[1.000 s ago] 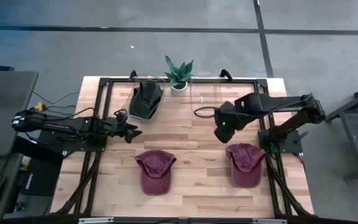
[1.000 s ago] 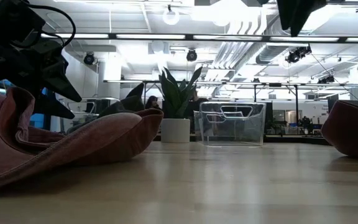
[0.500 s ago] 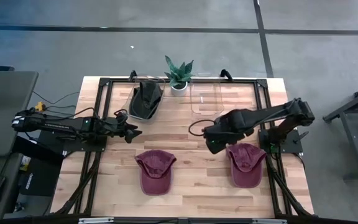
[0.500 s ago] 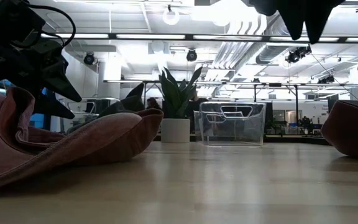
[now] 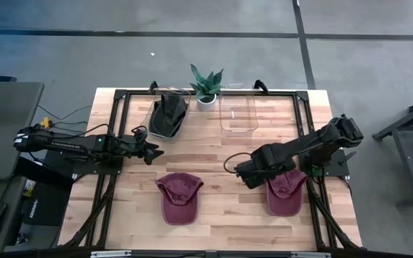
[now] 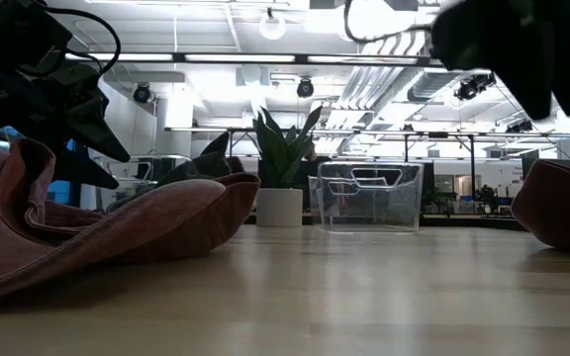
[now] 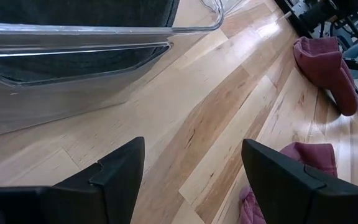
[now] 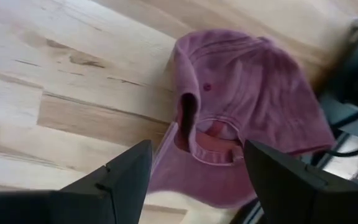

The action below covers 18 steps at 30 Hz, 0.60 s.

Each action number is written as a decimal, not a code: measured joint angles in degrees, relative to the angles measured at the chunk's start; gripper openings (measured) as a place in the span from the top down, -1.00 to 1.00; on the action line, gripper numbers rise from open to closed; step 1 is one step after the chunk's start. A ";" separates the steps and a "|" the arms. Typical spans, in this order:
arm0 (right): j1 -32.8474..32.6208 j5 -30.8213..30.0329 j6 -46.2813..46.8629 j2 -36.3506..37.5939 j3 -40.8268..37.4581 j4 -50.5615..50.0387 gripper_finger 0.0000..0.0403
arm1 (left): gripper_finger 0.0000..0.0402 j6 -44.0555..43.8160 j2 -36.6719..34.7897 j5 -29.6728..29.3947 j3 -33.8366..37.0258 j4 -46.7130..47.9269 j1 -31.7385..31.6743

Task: Pick & Place hat
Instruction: Put the right red cap into the right transparent bin

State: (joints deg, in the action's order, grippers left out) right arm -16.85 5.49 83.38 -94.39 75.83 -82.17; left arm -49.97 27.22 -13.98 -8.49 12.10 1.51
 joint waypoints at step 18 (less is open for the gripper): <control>-1.08 -4.99 0.58 0.09 -12.00 14.50 -0.25 | -0.30 0.02 0.00 0.00 0.00 0.00 -0.01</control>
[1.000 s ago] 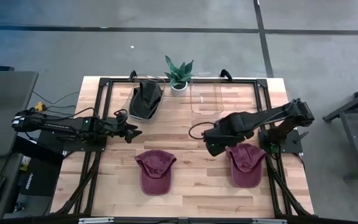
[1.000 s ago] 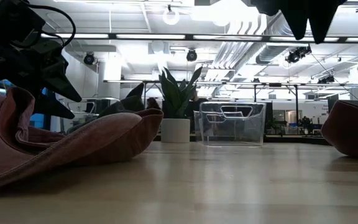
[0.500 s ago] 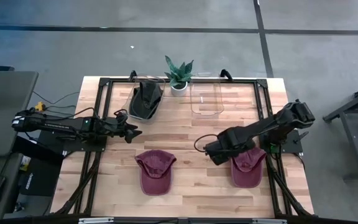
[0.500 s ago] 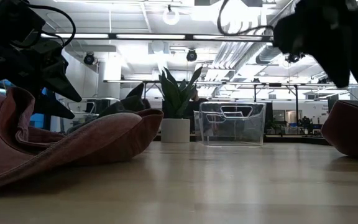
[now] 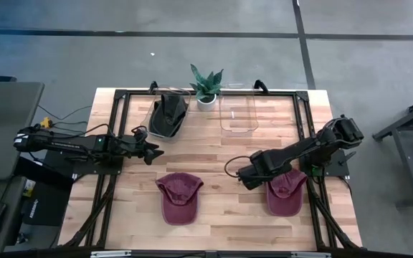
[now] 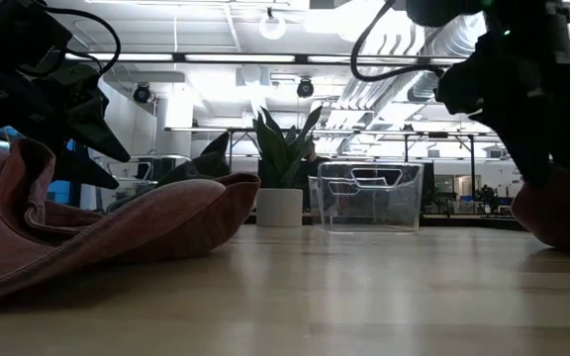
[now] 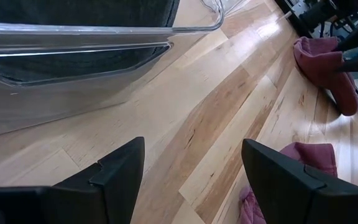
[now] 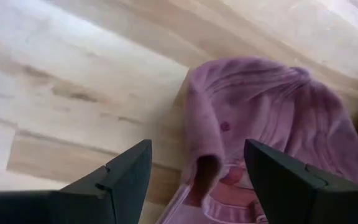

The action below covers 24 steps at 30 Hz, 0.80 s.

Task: Pick & Place hat
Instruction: Put the right red cap into the right transparent bin

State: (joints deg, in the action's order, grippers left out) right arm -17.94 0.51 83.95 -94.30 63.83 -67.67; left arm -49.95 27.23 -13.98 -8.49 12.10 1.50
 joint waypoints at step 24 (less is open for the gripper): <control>2.55 8.87 7.55 0.02 -8.69 13.54 -0.24 | -0.30 0.00 0.02 0.00 0.00 0.00 0.01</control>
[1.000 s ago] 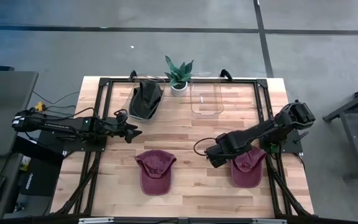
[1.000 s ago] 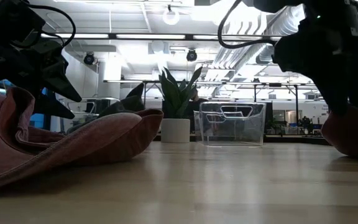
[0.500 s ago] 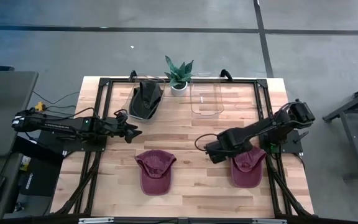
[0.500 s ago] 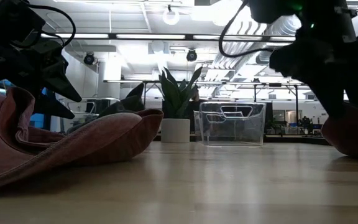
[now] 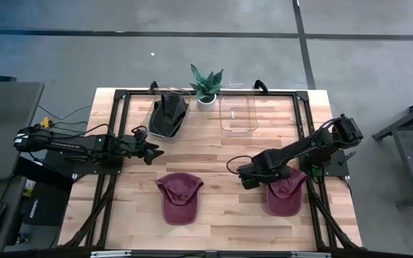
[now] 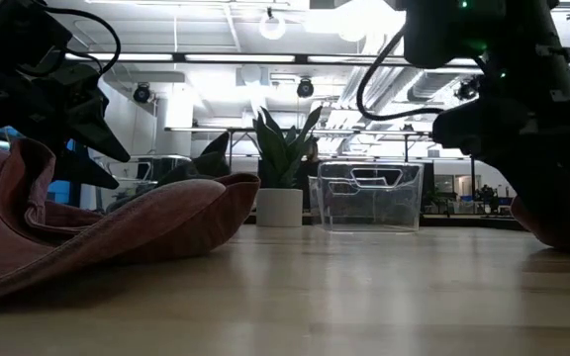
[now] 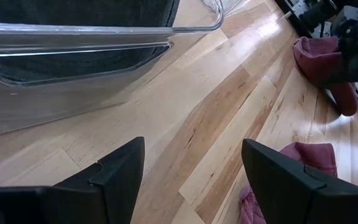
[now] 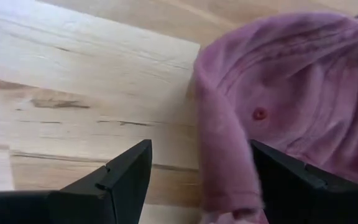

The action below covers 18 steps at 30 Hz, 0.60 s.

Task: Pick & Place hat
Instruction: Put the right red cap into the right transparent bin

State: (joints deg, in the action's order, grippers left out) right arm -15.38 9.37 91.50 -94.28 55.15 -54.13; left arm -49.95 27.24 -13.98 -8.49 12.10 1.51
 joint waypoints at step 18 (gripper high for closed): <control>-3.41 -1.40 -6.69 0.00 -3.58 -0.06 -0.21 | -0.30 -0.01 -0.02 -0.02 0.00 0.00 -0.01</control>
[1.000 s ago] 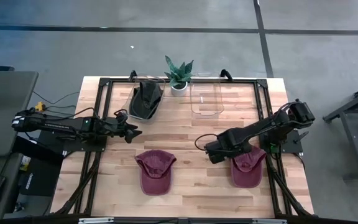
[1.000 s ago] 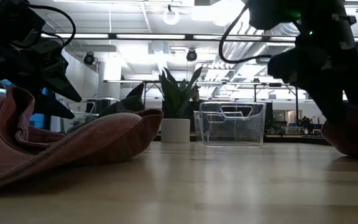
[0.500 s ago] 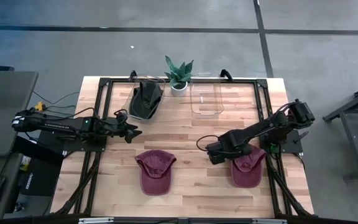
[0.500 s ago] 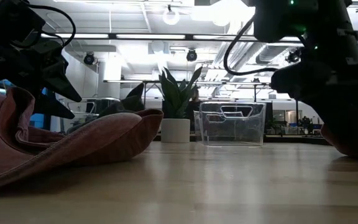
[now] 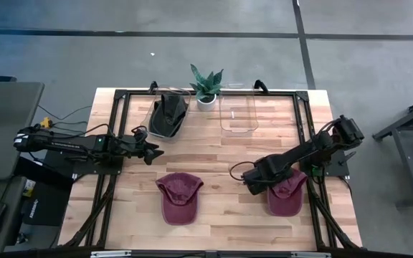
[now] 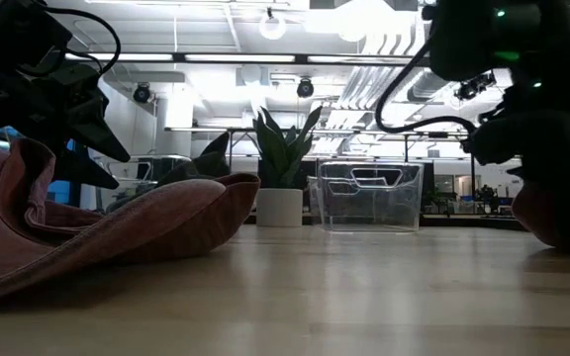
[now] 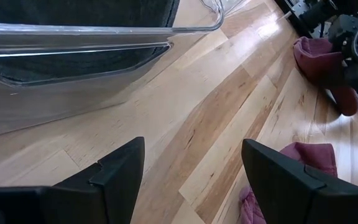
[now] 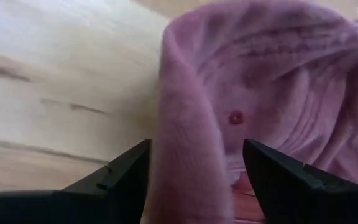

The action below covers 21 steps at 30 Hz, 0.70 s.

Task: Pick & Place hat
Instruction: Put the right red cap into the right transparent bin

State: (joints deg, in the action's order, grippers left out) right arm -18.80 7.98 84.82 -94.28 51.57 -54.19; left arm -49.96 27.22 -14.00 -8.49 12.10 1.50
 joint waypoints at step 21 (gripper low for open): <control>0.42 10.88 5.18 0.00 0.02 2.04 0.31 | -0.30 0.00 0.00 0.00 0.00 0.01 0.00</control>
State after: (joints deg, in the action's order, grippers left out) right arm -18.37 18.86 90.00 -94.28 51.59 -52.14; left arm -49.97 27.23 -14.00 -8.49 12.11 1.50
